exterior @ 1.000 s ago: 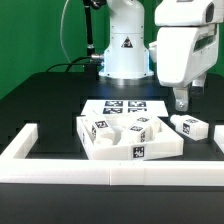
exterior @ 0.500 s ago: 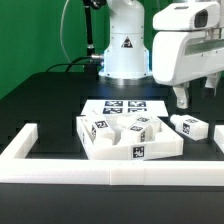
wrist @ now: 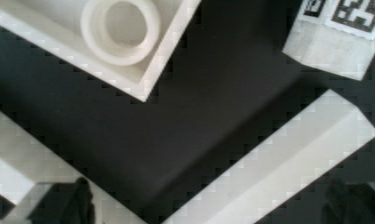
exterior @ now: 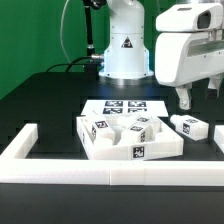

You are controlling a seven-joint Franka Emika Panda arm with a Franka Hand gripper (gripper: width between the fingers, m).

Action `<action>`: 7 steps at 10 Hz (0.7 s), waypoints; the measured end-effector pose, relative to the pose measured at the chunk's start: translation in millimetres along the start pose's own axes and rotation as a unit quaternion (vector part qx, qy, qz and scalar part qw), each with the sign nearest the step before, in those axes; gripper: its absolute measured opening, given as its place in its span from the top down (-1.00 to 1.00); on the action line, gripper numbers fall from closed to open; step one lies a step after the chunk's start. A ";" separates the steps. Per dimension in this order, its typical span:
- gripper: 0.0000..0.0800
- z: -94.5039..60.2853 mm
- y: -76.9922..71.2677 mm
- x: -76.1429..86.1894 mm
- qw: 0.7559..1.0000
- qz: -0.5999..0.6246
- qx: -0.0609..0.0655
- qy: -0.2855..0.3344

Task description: Assemble one leg

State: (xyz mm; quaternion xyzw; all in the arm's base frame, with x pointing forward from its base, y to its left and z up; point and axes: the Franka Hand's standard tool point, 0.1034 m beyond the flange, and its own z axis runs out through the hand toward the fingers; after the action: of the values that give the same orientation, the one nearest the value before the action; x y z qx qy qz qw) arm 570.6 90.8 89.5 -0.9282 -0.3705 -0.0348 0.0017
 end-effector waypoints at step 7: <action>-0.62 15.8 -28.4 -17.7 0.991 0.133 0.009 -0.010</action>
Offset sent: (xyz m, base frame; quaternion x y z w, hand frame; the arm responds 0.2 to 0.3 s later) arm -0.0287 -0.0006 -0.0198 -0.0173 0.0205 0.1076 0.9938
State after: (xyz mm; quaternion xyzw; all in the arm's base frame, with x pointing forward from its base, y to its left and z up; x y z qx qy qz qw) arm 539.3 99.6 71.9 -0.9694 -0.2444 -0.0213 0.0104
